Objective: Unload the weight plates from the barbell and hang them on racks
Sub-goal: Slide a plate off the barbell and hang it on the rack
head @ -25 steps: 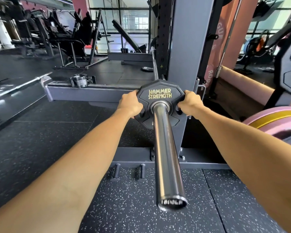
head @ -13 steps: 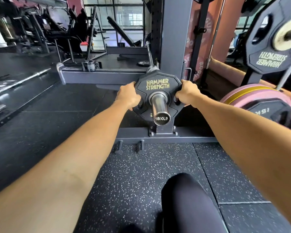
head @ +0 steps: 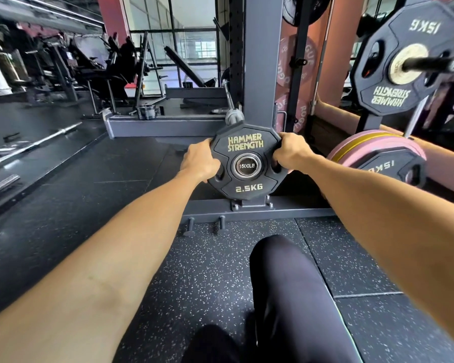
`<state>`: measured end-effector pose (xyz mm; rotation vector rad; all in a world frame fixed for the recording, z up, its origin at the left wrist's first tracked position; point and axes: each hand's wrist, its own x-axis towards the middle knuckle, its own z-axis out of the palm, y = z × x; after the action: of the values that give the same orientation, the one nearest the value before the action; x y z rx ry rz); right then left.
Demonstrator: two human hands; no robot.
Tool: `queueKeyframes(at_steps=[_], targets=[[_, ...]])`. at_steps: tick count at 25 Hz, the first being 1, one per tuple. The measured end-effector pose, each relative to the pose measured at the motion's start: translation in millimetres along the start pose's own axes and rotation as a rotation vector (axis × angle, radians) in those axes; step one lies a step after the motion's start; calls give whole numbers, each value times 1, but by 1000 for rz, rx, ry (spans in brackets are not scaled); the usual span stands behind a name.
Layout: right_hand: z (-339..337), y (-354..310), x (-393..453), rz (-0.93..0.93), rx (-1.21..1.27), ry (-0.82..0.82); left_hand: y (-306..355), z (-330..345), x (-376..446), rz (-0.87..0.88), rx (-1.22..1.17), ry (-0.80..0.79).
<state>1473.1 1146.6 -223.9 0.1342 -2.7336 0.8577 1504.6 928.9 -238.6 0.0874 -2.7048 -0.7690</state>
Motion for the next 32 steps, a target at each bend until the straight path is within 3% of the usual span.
queueKeyframes(at_steps=[6, 17, 26, 32], targets=[[-16, -8, -21, -22, -10, -68, 1, -9, -10, 36, 37, -11], [-103, -66, 7, -89, 94, 6, 55, -100, 39, 162, -9, 65], [-161, -89, 132, -161, 72, 30, 110, -142, 156, 168, -13, 108], [-261, -157, 212, -163, 125, 17, 184, -235, 239, 133, 64, 179]])
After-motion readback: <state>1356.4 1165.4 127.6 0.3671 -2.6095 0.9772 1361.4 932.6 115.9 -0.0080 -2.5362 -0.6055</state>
